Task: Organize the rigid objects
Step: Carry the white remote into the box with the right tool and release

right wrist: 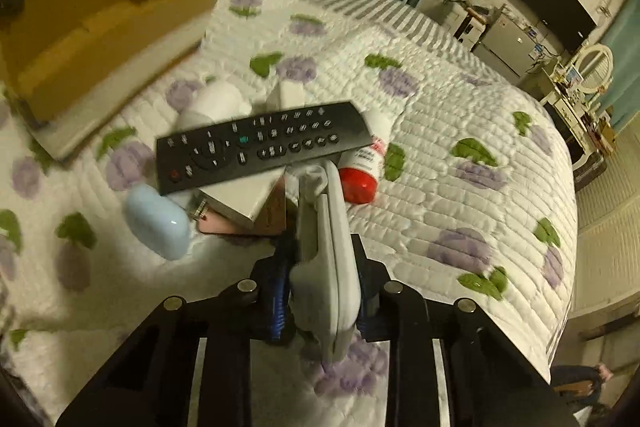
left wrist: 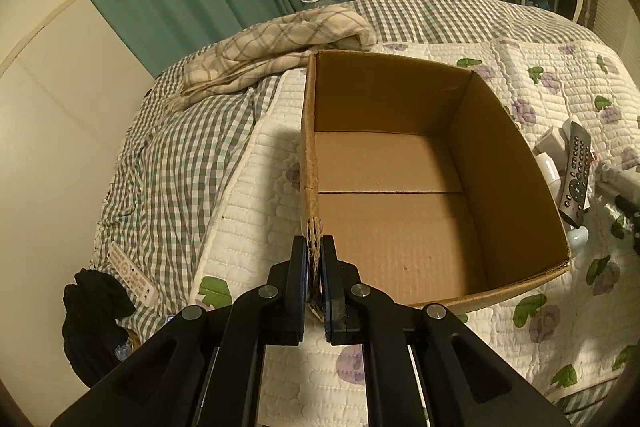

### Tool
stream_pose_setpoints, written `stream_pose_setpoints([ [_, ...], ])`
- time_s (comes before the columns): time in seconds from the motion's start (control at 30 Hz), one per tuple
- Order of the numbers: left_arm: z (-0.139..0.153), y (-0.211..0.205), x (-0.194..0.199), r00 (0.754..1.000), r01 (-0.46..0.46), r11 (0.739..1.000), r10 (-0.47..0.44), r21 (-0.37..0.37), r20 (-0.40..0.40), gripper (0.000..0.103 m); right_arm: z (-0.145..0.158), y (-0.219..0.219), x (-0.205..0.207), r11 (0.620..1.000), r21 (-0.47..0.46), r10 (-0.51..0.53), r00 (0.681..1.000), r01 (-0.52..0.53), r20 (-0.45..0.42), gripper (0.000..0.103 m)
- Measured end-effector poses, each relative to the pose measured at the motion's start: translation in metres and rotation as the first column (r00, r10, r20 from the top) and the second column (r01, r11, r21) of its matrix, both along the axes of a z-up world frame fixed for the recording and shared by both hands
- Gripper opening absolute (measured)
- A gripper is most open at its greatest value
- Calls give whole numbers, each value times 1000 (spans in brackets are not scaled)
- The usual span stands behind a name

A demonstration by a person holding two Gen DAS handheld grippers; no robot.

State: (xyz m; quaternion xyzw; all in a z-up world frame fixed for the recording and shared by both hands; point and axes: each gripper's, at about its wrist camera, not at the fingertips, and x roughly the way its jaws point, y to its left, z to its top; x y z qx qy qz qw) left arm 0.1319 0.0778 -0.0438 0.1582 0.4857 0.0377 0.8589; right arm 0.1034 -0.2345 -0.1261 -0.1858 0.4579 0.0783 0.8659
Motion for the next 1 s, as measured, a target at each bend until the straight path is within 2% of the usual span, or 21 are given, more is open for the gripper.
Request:
stream_pose_setpoints([
  [0.17,1,-1,-1,1000,4,1000,-4,-11,1,6,32,0,-15,1000,11,7,998,-7,68,25],
  [0.37,2,0,-2,1000,10,1000,-10,-29,-2,6,88,15,-22,996,68,38,982,-51,187,25],
  [0.5,2,1,-2,1000,10,999,-10,-33,-2,6,130,48,-9,986,116,87,957,-123,276,25],
  [0.63,1,2,-2,1000,13,999,-13,-35,-5,6,153,88,10,969,153,131,932,-191,337,25],
  [0.77,0,2,0,1000,17,999,-17,-32,-8,6,152,130,38,951,192,167,925,-243,341,25],
  [1.0,0,4,0,1000,25,999,-25,-36,-10,6,101,194,82,950,192,189,943,-246,273,25],
])
